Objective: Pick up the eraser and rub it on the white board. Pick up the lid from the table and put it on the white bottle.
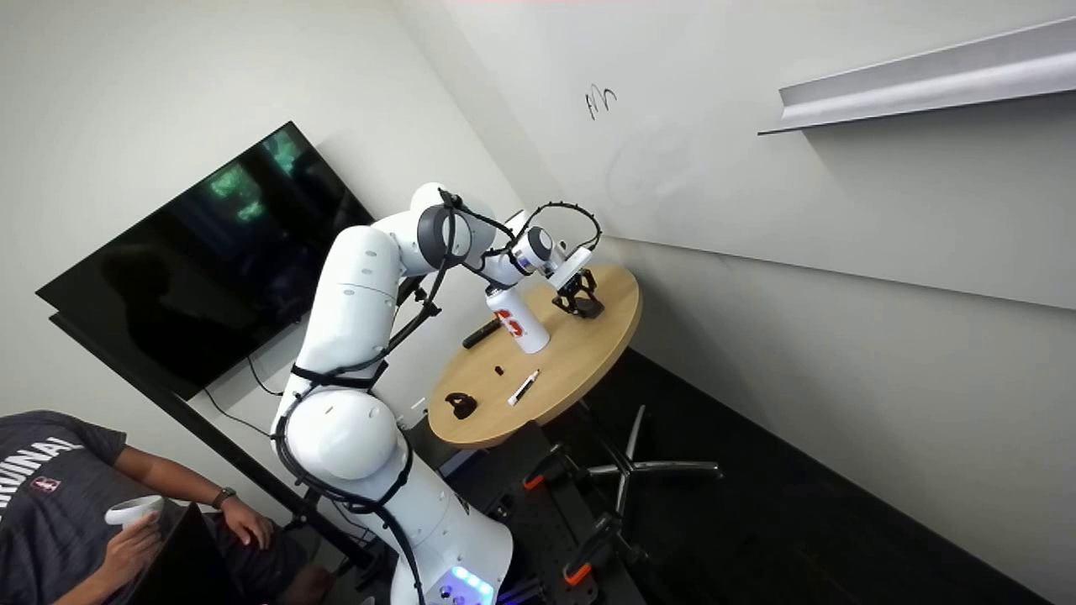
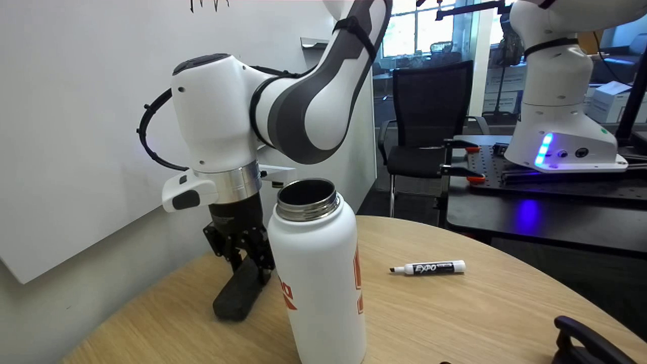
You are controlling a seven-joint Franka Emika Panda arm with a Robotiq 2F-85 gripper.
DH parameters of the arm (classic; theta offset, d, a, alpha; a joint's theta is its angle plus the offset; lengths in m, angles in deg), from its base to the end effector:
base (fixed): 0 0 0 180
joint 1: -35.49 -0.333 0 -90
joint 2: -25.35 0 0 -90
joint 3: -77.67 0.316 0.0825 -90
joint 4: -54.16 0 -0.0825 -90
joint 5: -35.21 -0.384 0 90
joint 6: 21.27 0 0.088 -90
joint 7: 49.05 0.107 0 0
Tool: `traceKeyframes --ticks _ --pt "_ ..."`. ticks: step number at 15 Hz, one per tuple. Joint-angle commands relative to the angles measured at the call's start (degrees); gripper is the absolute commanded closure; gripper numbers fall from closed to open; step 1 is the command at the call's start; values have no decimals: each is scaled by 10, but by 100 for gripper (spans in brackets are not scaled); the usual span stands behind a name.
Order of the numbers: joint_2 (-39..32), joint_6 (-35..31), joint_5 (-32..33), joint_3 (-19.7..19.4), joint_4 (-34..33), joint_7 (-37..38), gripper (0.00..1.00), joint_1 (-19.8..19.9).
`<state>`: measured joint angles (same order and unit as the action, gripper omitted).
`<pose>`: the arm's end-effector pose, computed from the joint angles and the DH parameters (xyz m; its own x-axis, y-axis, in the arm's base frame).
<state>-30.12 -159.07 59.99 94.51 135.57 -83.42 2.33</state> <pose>0.4995 0.5265 0.1352 -0.0858 0.9962 0.0142 0.9922 0.0842 0.0916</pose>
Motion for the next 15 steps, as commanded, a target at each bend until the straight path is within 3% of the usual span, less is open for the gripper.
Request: traceKeyframes --ticks 1,8,14,15 --pt "11 29 8 -19 -8 22 69 -19" --pt "166 -10 38 -84 139 210 69 -40" --pt "310 -5 81 -102 276 337 69 -34" --pt "240 7 69 -89 191 303 69 -24"
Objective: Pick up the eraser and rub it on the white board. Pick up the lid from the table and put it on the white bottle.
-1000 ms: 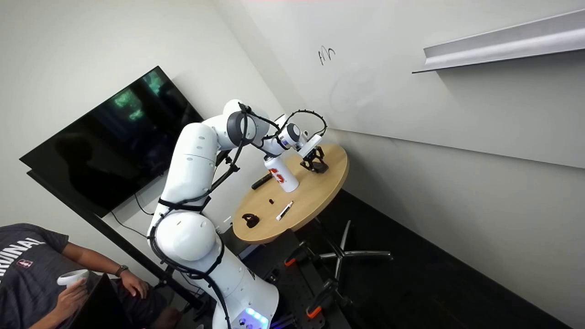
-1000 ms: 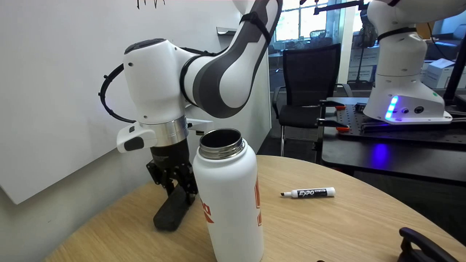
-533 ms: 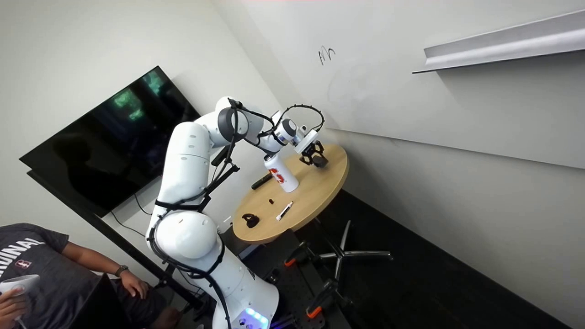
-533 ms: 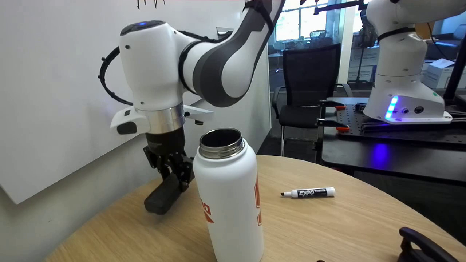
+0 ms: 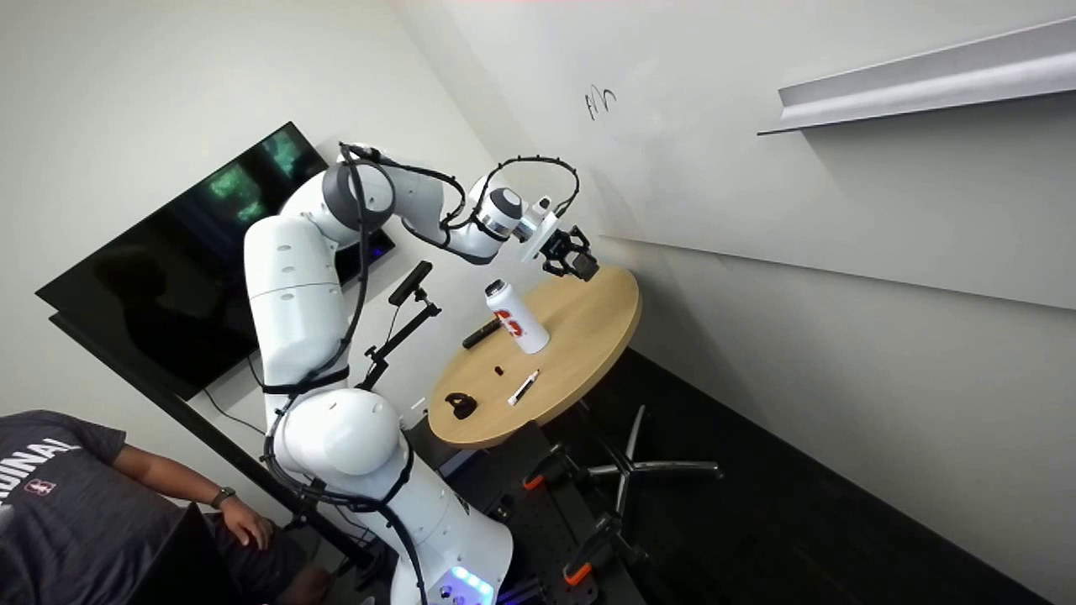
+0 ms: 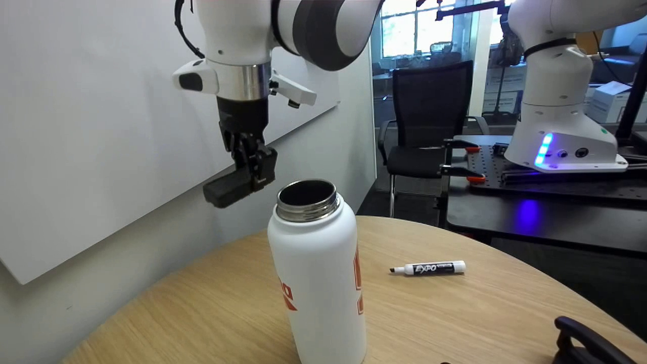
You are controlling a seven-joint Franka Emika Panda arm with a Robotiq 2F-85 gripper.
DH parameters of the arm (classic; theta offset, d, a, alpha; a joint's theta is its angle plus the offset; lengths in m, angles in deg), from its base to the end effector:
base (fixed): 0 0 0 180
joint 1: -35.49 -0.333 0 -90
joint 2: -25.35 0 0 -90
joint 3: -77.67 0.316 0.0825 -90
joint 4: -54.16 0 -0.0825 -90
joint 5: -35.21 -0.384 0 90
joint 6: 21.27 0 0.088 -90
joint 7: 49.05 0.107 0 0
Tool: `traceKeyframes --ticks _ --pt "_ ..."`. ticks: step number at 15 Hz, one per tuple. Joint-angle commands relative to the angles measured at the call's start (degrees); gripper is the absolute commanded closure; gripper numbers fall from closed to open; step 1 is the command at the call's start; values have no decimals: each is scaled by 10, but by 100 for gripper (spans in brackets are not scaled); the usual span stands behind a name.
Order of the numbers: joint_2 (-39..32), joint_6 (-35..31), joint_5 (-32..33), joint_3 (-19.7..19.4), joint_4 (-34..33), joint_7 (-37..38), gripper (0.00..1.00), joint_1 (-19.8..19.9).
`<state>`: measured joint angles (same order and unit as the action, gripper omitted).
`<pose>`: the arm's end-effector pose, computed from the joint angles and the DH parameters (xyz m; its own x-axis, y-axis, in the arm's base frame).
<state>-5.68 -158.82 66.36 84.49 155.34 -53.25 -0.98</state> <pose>0.4967 0.4525 0.2688 0.3643 0.9311 0.0161 0.8761 -0.3485 0.3332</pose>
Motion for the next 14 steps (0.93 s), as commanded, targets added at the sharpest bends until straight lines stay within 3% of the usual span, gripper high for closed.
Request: traceKeyframes --ticks 1,4,5,14 --pt "9 5 8 13 7 5 44 11" --pt "3 5 7 14 1 5 44 11" --pt "0 -9 6 10 -2 19 69 12" --pt "139 -162 17 -30 74 176 69 76"
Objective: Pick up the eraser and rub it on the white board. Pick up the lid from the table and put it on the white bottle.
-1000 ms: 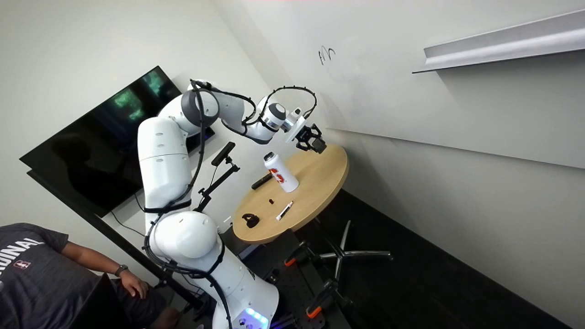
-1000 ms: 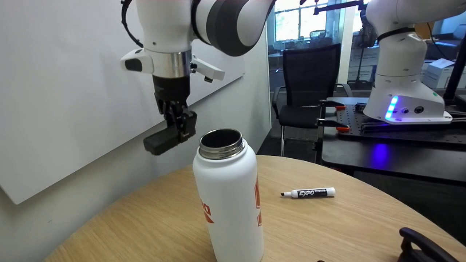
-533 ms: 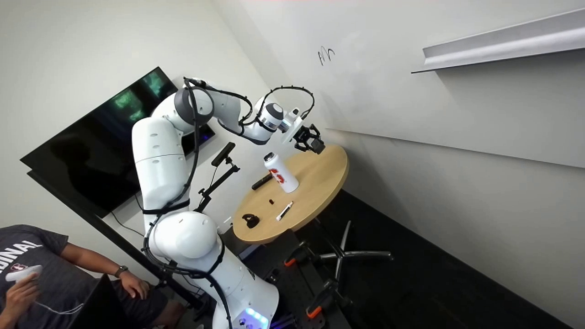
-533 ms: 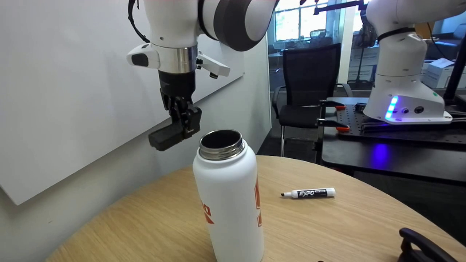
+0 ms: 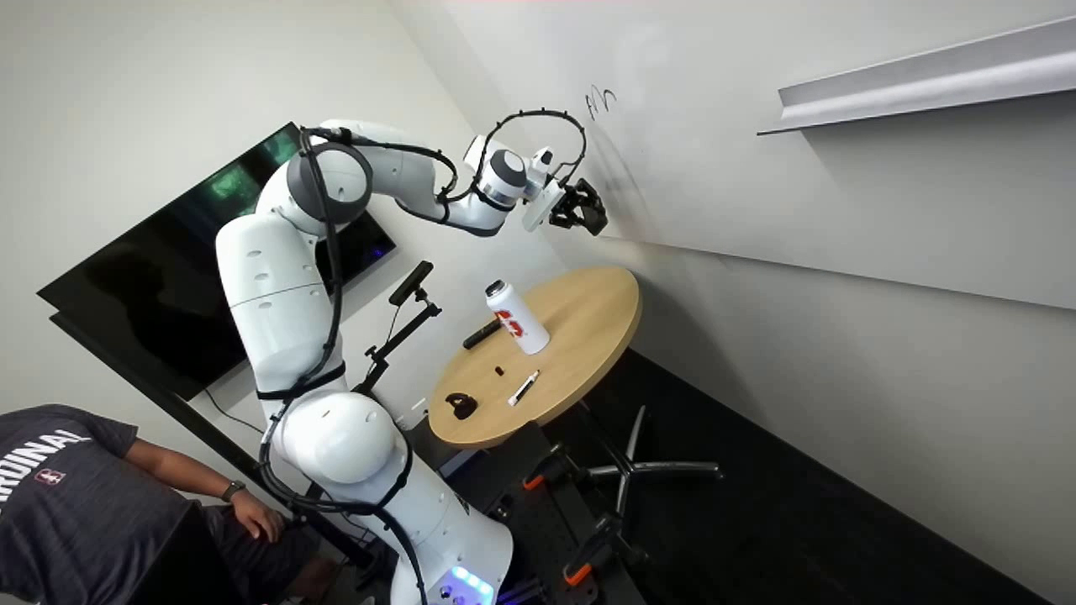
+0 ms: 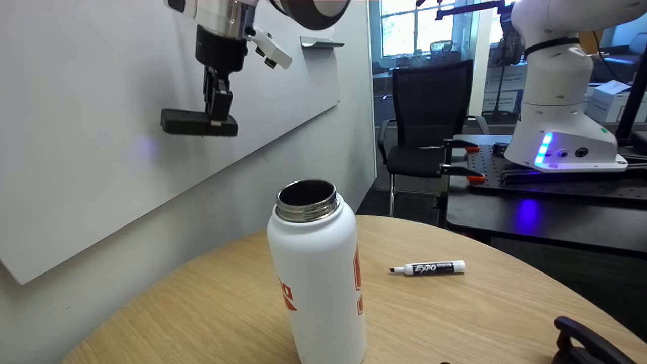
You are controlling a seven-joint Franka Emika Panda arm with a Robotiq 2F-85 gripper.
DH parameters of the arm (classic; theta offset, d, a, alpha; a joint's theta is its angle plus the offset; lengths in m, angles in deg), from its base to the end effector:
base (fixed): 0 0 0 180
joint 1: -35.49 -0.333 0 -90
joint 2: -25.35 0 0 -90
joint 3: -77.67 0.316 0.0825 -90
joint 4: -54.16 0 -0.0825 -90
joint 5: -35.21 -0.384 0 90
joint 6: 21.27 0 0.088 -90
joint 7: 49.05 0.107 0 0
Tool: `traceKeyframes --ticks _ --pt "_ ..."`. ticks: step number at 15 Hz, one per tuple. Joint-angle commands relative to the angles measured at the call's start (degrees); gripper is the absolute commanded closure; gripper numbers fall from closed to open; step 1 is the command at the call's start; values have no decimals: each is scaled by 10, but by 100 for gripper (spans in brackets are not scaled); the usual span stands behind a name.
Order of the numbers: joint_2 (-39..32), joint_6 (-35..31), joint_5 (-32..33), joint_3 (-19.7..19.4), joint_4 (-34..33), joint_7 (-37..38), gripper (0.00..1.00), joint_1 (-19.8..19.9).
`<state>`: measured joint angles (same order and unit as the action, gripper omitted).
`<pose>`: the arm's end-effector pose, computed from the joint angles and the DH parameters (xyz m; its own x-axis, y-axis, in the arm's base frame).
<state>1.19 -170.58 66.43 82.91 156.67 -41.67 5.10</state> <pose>0.5521 0.4013 0.3585 0.5360 0.7684 0.3497 0.6906 -0.6373 0.3419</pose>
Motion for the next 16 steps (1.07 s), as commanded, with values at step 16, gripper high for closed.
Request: traceKeyframes --ticks 16 --pt "130 -109 198 -111 70 352 69 -19"
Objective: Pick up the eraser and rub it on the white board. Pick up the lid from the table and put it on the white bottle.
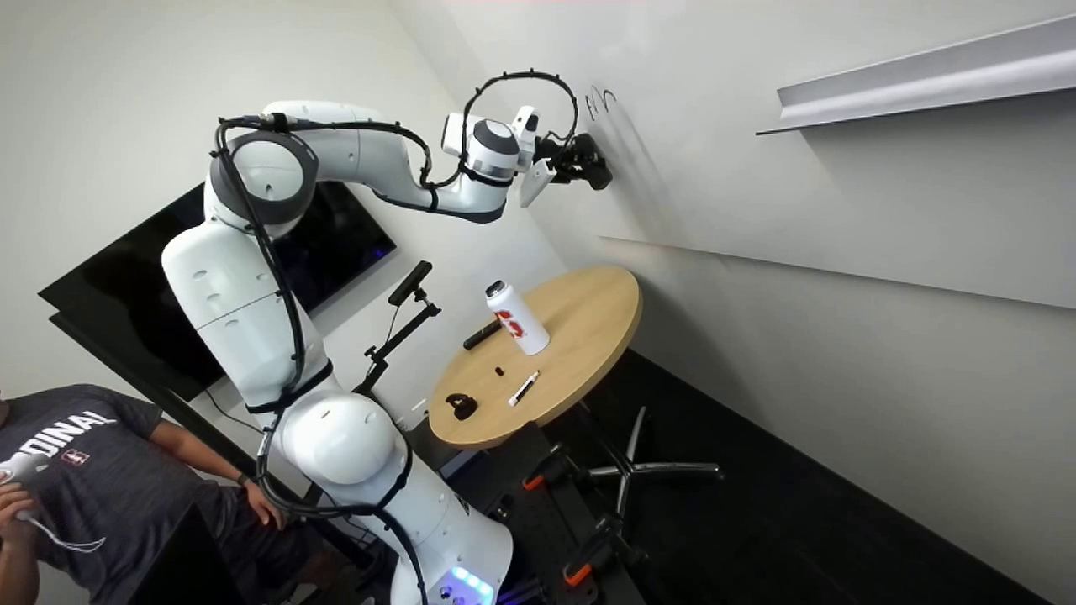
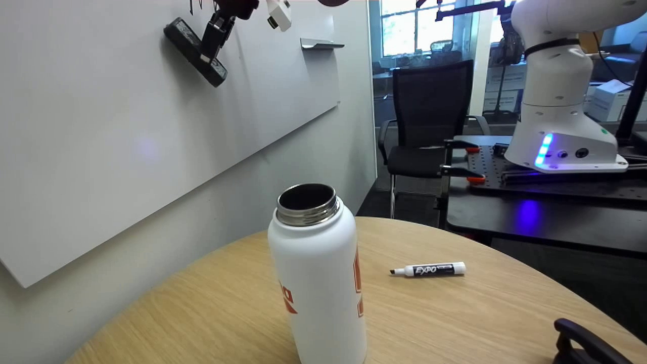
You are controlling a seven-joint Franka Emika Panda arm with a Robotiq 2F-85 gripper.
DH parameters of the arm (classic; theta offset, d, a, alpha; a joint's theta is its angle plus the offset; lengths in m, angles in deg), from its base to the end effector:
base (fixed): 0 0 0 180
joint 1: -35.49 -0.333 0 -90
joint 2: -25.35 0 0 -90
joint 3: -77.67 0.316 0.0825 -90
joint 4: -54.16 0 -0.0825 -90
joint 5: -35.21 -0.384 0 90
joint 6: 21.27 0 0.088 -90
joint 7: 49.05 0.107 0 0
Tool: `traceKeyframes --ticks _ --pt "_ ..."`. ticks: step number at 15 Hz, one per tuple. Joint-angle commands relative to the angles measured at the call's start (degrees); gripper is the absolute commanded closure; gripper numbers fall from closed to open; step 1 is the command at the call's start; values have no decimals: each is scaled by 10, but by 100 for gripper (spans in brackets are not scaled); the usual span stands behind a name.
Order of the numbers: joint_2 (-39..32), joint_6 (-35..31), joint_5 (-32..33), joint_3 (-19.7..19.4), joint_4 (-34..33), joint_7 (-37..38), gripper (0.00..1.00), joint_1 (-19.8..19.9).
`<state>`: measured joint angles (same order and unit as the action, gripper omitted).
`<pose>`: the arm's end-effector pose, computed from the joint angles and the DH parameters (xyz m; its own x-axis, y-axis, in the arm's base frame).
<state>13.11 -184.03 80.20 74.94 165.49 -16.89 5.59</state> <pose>0.5521 0.3270 0.4404 0.5596 0.5149 0.6494 0.4376 -0.8490 0.2960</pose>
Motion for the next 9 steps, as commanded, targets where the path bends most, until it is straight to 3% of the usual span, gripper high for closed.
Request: traceKeyframes --ticks 1,6,9 --pt "16 37 80 -38 -22 145 69 -30" --pt "51 120 158 -54 -24 339 69 -51" --pt "61 186 130 -43 -36 363 69 -52"
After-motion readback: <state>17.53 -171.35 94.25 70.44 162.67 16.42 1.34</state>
